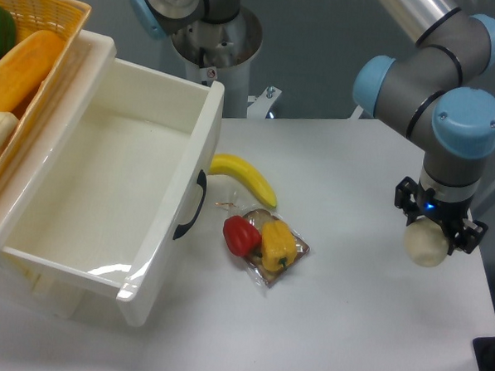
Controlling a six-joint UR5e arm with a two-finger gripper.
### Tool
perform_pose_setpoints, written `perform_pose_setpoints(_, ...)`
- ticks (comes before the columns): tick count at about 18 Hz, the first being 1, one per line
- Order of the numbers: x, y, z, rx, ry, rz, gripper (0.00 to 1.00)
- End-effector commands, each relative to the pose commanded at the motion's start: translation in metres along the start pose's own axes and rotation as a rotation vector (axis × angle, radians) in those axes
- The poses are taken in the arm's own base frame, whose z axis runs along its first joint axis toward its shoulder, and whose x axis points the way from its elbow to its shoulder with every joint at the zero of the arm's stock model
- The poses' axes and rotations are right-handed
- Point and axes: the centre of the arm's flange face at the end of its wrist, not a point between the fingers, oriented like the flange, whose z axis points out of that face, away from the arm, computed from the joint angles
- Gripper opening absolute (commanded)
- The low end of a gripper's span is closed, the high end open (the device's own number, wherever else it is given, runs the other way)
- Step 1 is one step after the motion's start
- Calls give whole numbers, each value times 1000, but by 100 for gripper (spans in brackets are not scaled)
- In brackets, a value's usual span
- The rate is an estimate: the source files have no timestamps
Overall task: Place the pear in the upper white drawer
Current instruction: 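Hold the pale pear in the gripper, starting to lift it, then carry the held pear across the table toward the white drawer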
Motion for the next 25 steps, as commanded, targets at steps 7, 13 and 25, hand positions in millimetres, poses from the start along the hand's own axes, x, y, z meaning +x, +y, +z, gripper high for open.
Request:
perform_pose_setpoints(7,2,1,-1,-25,-1,-9,0)
perform_pose_setpoints(13,16,3,-16,-19,-5,-14,0)
perform_pose_setpoints(25,71,-43,-40,79,25,-86,0)
